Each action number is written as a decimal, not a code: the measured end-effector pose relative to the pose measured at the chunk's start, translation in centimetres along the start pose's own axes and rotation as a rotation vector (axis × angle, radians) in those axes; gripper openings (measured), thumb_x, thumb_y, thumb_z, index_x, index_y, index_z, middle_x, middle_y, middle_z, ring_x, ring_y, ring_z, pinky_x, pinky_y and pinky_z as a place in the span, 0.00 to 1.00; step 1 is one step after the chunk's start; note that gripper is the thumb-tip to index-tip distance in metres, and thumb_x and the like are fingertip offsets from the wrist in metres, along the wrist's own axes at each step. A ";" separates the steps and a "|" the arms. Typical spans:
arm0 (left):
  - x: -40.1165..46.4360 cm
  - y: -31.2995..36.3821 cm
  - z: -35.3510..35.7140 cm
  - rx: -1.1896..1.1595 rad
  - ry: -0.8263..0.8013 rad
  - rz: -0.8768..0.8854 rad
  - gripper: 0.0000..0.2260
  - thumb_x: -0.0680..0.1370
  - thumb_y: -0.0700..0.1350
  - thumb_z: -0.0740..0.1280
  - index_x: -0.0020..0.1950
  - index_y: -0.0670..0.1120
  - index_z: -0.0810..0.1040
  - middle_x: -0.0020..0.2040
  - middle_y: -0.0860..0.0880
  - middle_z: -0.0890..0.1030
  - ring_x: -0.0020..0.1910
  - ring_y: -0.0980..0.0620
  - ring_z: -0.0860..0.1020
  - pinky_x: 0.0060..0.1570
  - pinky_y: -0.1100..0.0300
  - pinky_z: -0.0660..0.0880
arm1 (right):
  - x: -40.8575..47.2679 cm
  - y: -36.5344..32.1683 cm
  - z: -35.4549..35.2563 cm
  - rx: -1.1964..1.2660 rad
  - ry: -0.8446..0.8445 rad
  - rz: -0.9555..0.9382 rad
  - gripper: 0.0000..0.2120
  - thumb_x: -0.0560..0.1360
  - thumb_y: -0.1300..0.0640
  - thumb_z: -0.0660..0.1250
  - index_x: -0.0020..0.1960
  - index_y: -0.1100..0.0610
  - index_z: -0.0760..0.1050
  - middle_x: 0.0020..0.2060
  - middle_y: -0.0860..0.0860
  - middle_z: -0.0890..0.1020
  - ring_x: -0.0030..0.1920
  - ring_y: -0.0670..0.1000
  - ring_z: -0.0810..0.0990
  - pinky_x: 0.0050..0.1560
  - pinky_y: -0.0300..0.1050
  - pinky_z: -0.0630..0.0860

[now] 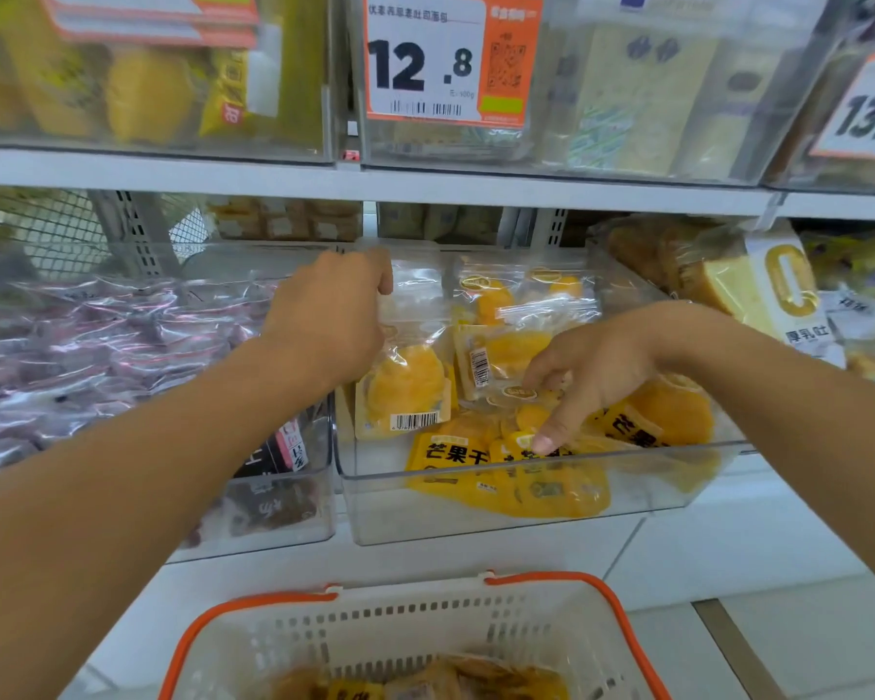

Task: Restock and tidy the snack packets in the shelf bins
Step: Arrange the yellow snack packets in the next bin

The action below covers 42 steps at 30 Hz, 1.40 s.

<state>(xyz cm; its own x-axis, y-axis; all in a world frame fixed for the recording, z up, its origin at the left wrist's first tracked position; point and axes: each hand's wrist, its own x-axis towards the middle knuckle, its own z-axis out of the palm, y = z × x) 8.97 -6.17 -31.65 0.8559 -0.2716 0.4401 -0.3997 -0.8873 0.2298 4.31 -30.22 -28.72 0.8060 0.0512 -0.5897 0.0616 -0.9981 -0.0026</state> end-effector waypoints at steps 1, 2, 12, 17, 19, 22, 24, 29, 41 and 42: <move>0.0 0.1 0.0 0.012 -0.001 0.003 0.18 0.72 0.39 0.73 0.56 0.52 0.71 0.47 0.49 0.81 0.44 0.46 0.78 0.39 0.52 0.75 | -0.3 0.1 -0.1 -0.018 0.009 -0.012 0.46 0.58 0.28 0.76 0.69 0.51 0.74 0.68 0.49 0.76 0.67 0.55 0.75 0.67 0.57 0.74; 0.0 0.1 0.0 0.031 0.005 0.003 0.19 0.72 0.37 0.72 0.56 0.51 0.69 0.47 0.48 0.80 0.43 0.45 0.78 0.36 0.53 0.73 | -0.5 0.0 -0.1 -0.054 0.013 -0.015 0.37 0.62 0.33 0.76 0.63 0.53 0.79 0.60 0.49 0.81 0.61 0.53 0.79 0.62 0.53 0.77; -0.3 0.0 -0.1 -0.086 -0.026 0.007 0.14 0.74 0.34 0.68 0.37 0.54 0.78 0.41 0.53 0.82 0.43 0.50 0.80 0.43 0.53 0.78 | -0.5 -0.2 -1.0 0.376 0.593 -0.434 0.03 0.77 0.60 0.72 0.47 0.58 0.85 0.34 0.50 0.84 0.32 0.38 0.80 0.35 0.34 0.78; -0.4 -0.7 -0.1 -0.317 -0.095 0.044 0.12 0.82 0.44 0.61 0.45 0.51 0.82 0.42 0.52 0.82 0.41 0.52 0.78 0.43 0.59 0.71 | 2.3 -2.0 1.9 0.824 0.737 -0.501 0.04 0.78 0.61 0.70 0.48 0.61 0.82 0.35 0.53 0.82 0.34 0.49 0.81 0.29 0.47 0.82; -0.6 -0.8 -0.2 -0.385 -0.140 0.051 0.19 0.83 0.57 0.57 0.47 0.49 0.83 0.48 0.52 0.82 0.47 0.53 0.78 0.49 0.57 0.71 | 2.7 -2.8 2.1 0.871 0.796 -0.541 0.03 0.78 0.62 0.71 0.50 0.61 0.83 0.37 0.53 0.82 0.36 0.49 0.81 0.29 0.44 0.81; -0.7 -0.9 -0.7 -0.529 -0.196 0.097 0.15 0.72 0.62 0.72 0.42 0.50 0.82 0.45 0.50 0.82 0.46 0.51 0.80 0.49 0.52 0.75 | 2.6 -4.9 2.1 0.913 0.783 -0.659 0.06 0.77 0.60 0.72 0.51 0.62 0.84 0.41 0.62 0.83 0.38 0.53 0.80 0.33 0.49 0.83; -0.4 -1.0 -0.9 -0.425 -0.210 0.185 0.12 0.68 0.54 0.79 0.37 0.49 0.81 0.43 0.48 0.82 0.45 0.48 0.80 0.51 0.47 0.76 | 2.6 -5.6 1.7 0.932 0.784 -0.600 0.15 0.80 0.52 0.68 0.50 0.65 0.84 0.42 0.67 0.82 0.36 0.54 0.79 0.37 0.55 0.83; -0.1 -0.9 -0.3 -0.311 0.014 0.139 0.16 0.72 0.44 0.76 0.32 0.50 0.70 0.41 0.48 0.82 0.44 0.49 0.81 0.47 0.47 0.78 | 3.8 -2.6 1.5 0.294 0.447 -0.156 0.24 0.82 0.41 0.59 0.64 0.61 0.77 0.57 0.56 0.82 0.58 0.56 0.80 0.55 0.47 0.75; -0.2 -0.2 -0.8 -0.242 -0.091 0.078 0.15 0.68 0.51 0.79 0.36 0.49 0.74 0.39 0.51 0.80 0.43 0.50 0.79 0.44 0.50 0.77 | 3.1 -3.4 3.4 0.066 0.251 0.035 0.44 0.57 0.37 0.83 0.64 0.60 0.74 0.57 0.52 0.79 0.55 0.54 0.78 0.50 0.46 0.79; -0.2 -0.2 -1.1 -0.241 -0.120 0.080 0.14 0.67 0.51 0.80 0.36 0.49 0.75 0.39 0.52 0.80 0.43 0.51 0.78 0.43 0.52 0.76 | 2.9 -3.3 3.2 0.106 0.281 0.037 0.43 0.58 0.40 0.83 0.65 0.59 0.74 0.57 0.51 0.79 0.54 0.53 0.78 0.49 0.45 0.78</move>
<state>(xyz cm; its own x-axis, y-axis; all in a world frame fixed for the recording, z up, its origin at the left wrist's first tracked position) 8.54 -5.54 -30.84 0.8454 -0.3919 0.3629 -0.5218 -0.7510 0.4045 4.57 -26.91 -32.94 0.9389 0.0079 -0.3440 -0.0203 -0.9967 -0.0783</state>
